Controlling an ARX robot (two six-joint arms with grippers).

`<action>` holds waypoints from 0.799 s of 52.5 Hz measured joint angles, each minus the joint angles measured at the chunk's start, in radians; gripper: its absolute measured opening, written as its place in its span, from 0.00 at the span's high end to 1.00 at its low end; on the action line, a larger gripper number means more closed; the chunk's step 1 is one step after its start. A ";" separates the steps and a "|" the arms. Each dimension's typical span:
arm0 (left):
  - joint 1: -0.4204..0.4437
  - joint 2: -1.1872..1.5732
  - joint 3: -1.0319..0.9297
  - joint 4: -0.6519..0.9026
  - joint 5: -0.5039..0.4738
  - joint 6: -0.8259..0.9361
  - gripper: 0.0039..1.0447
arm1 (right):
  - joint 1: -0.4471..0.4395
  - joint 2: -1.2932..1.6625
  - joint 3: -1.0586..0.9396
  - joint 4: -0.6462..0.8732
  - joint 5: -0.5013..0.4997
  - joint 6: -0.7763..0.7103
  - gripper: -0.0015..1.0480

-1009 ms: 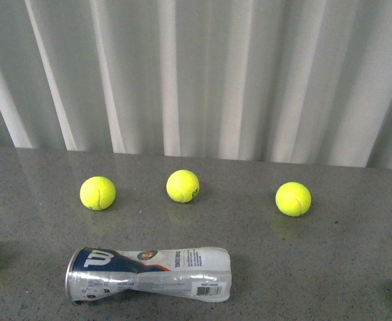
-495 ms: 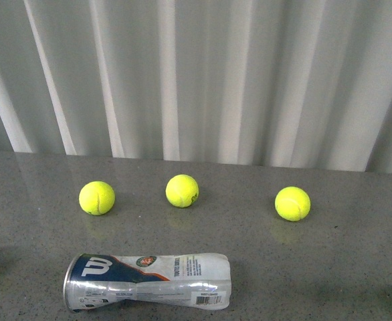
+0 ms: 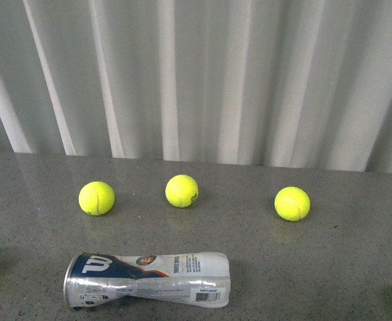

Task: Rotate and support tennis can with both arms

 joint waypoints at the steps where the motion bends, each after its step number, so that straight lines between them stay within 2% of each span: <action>1: 0.000 0.000 0.000 0.000 0.000 0.000 0.06 | 0.000 -0.006 0.000 -0.006 0.000 0.000 0.97; 42: 0.000 0.000 0.000 0.000 0.000 0.000 0.06 | 0.000 -0.346 0.000 -0.330 0.000 0.000 0.97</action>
